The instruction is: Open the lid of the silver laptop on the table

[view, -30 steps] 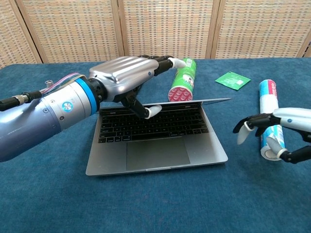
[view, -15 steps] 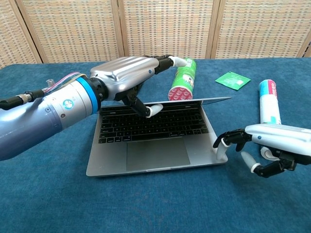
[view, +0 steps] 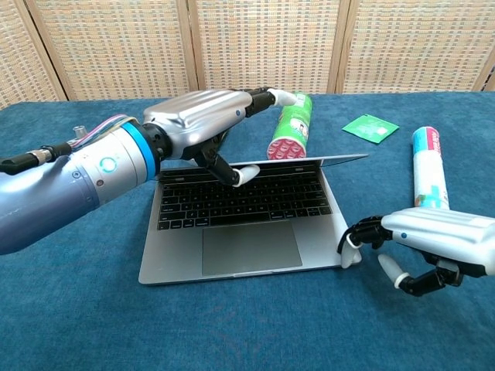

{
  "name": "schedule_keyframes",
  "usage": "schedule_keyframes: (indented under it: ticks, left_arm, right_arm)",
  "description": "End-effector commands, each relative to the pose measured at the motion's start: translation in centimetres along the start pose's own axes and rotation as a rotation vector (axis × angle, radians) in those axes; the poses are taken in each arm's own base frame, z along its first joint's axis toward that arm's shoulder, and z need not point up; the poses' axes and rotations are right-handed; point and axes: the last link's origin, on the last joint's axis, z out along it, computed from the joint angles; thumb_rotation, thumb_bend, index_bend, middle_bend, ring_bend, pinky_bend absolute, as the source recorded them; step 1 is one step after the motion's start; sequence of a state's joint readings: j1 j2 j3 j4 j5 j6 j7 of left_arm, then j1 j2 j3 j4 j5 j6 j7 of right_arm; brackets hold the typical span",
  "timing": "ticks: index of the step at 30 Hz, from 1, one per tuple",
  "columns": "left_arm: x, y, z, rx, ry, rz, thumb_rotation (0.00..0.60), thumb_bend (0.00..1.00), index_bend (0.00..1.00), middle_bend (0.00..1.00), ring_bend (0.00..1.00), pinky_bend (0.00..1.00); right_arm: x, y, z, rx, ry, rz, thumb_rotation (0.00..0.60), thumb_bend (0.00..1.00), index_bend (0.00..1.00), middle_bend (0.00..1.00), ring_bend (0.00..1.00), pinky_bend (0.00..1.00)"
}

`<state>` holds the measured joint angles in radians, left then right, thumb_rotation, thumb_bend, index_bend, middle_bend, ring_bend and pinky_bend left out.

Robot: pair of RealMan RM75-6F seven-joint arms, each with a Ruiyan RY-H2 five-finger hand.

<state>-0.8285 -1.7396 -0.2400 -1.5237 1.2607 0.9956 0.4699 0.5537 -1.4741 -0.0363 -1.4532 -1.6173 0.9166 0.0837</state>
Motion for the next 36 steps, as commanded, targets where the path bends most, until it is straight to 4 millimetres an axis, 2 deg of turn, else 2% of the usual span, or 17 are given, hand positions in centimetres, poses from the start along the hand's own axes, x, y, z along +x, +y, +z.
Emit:
schedule_keyframes:
  ticks: [1,7,13,29,36]
  left_arm:
    - [0.1,0.0,0.1,0.002,0.003,-0.003,0.600,0.42,0.00,0.00,0.00,0.00]
    - [0.3,0.0,0.2,0.004,0.007,0.001,0.600,0.42,0.00,0.00,0.00,0.00]
    - [1.2,-0.9,0.6,0.018,0.042,0.039,0.600,0.42,0.00,0.00,0.00,0.00]
    - [4.9,-6.9,1.8,0.172,0.115,0.139,0.600,0.42,0.00,0.00,0.00,0.00]
    - [5.4,-10.2,2.2,0.260,0.107,0.140,0.600,0.41,0.00,0.00,0.00,0.00]
  right_arm:
    - [-0.3,0.0,0.0,-0.003,-0.016,-0.037,0.600,0.96,0.35,0.30,0.18,0.30]
    - [-0.4,-0.2,0.1,-0.014,-0.029,-0.049,0.600,0.96,0.35,0.31,0.18,0.30]
    - [-0.3,-0.4,0.2,-0.015,-0.033,-0.055,0.600,0.96,0.35,0.31,0.18,0.30]
    - [-0.1,-0.7,0.4,-0.010,-0.045,-0.112,0.600,0.96,0.36,0.31,0.18,0.30]
    - [-0.1,-0.7,0.4,-0.017,-0.060,-0.133,0.600,0.96,0.36,0.31,0.18,0.30]
